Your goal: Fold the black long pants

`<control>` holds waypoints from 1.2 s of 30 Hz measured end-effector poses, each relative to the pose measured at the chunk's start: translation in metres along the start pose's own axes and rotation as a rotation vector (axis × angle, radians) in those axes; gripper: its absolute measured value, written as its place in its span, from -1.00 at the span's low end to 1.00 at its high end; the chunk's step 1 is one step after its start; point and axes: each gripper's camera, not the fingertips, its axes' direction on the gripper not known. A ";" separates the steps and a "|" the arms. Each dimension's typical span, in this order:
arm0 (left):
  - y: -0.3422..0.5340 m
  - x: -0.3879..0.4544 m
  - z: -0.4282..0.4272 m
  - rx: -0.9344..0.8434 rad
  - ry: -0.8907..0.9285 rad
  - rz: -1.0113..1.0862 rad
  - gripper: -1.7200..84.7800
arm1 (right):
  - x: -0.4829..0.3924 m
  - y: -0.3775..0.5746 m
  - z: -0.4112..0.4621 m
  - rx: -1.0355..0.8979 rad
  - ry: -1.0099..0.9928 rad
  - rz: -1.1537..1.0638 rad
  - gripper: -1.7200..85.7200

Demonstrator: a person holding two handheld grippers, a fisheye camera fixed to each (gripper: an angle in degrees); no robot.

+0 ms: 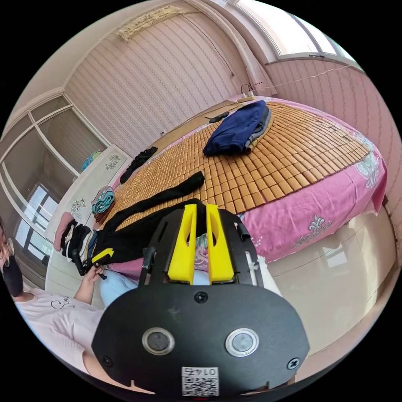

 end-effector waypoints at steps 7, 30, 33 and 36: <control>-0.002 -0.003 0.001 0.008 0.005 0.001 -0.82 | 0.018 -0.006 0.018 -0.002 0.118 0.048 -0.83; 0.012 0.026 0.019 -0.111 0.058 0.143 -0.96 | 0.021 -0.021 0.056 -0.140 0.237 0.093 -0.95; 0.008 0.012 -0.002 -0.049 0.137 0.099 -0.95 | 0.005 -0.027 0.048 -0.088 0.310 0.072 -0.92; -0.005 -0.004 -0.027 0.025 0.125 0.091 -0.92 | -0.027 -0.040 0.049 -0.005 0.233 -0.057 -0.86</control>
